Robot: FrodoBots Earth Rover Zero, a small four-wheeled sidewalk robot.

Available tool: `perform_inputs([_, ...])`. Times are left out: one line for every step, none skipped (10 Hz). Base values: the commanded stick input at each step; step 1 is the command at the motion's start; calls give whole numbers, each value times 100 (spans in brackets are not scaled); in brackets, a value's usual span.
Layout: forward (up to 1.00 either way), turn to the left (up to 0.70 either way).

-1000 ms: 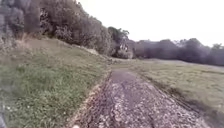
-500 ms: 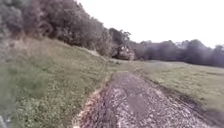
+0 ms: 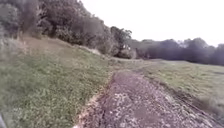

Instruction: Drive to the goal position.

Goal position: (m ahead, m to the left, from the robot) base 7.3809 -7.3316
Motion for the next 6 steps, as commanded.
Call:
perform_inputs([70, 0])
perform_inputs([70, 0])
perform_inputs([70, 0])
perform_inputs([70, 0])
perform_inputs([70, 0])
perform_inputs([70, 0])
